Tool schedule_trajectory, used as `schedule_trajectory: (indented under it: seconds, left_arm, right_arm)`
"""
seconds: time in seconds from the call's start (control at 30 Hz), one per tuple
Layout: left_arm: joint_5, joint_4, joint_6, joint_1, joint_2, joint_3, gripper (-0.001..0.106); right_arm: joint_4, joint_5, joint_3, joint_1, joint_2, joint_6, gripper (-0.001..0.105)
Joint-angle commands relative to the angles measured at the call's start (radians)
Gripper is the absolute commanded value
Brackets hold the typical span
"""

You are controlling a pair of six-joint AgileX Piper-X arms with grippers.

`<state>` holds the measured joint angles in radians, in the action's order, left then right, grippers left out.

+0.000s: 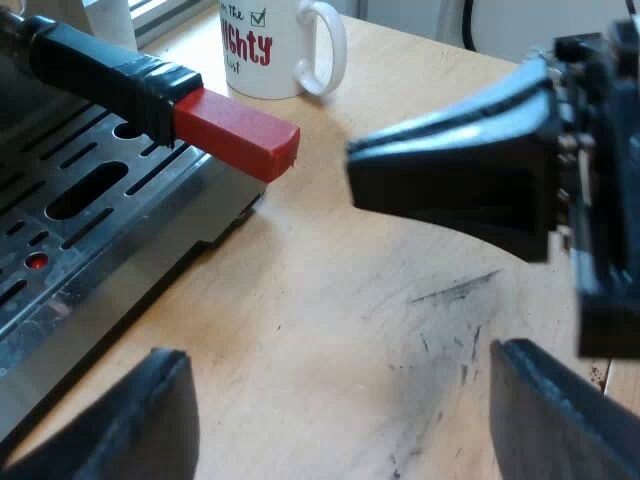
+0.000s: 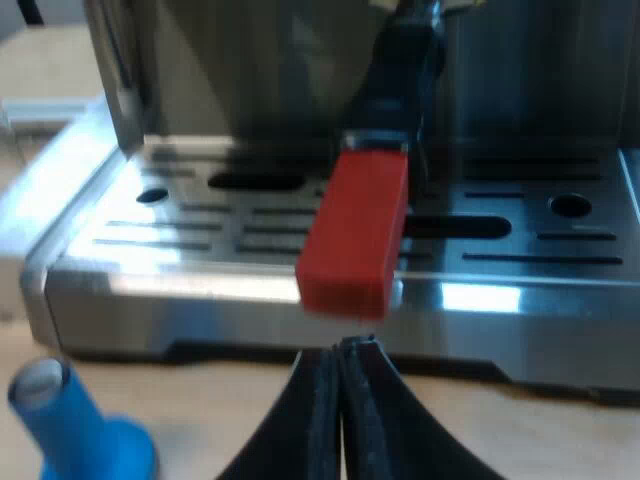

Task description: Grind coffee beans and then tamp

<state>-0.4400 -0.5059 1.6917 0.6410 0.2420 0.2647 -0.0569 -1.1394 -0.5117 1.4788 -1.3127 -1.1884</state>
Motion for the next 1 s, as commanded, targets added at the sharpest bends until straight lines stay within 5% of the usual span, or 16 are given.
schedule_trajectory:
  seconds: [0.03,1.0]
  left_arm:
    - [-0.012,0.019,-0.001,0.004,-0.001,0.000,0.063]
    - [-0.012,0.039,-0.001,0.004,-0.001,0.000,0.063]
  right_arm:
    - [-0.055,0.002,-0.002,-0.034,0.003,0.004,0.000]
    - [-0.179,-0.008,-0.002,-0.093,-0.081,-0.004,0.000]
